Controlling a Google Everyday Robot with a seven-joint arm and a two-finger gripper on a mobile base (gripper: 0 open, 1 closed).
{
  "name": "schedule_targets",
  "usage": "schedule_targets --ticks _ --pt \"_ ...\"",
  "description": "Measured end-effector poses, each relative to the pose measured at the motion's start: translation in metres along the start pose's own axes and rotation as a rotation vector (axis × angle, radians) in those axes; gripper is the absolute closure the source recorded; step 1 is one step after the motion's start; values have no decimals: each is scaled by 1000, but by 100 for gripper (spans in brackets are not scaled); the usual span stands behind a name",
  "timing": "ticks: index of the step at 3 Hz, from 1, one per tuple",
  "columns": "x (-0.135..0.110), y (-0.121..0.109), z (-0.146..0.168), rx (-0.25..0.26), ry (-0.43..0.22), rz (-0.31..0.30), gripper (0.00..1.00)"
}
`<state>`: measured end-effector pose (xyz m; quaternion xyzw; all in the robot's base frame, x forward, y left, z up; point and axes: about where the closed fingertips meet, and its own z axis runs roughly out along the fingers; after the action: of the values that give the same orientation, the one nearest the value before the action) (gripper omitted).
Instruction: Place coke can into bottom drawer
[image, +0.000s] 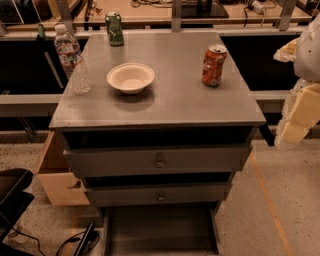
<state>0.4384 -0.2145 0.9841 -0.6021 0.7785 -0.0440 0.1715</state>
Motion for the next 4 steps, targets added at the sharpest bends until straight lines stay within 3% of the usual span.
schedule_targets --ticks 1,2,3,4 --pt "0 0 0 0 0 0 0" --pt "-3 -29 1 44 -93 59 0" --pt "-5 -83 4 128 -291 148 0" --pt "-3 -122 9 213 -501 196 0"
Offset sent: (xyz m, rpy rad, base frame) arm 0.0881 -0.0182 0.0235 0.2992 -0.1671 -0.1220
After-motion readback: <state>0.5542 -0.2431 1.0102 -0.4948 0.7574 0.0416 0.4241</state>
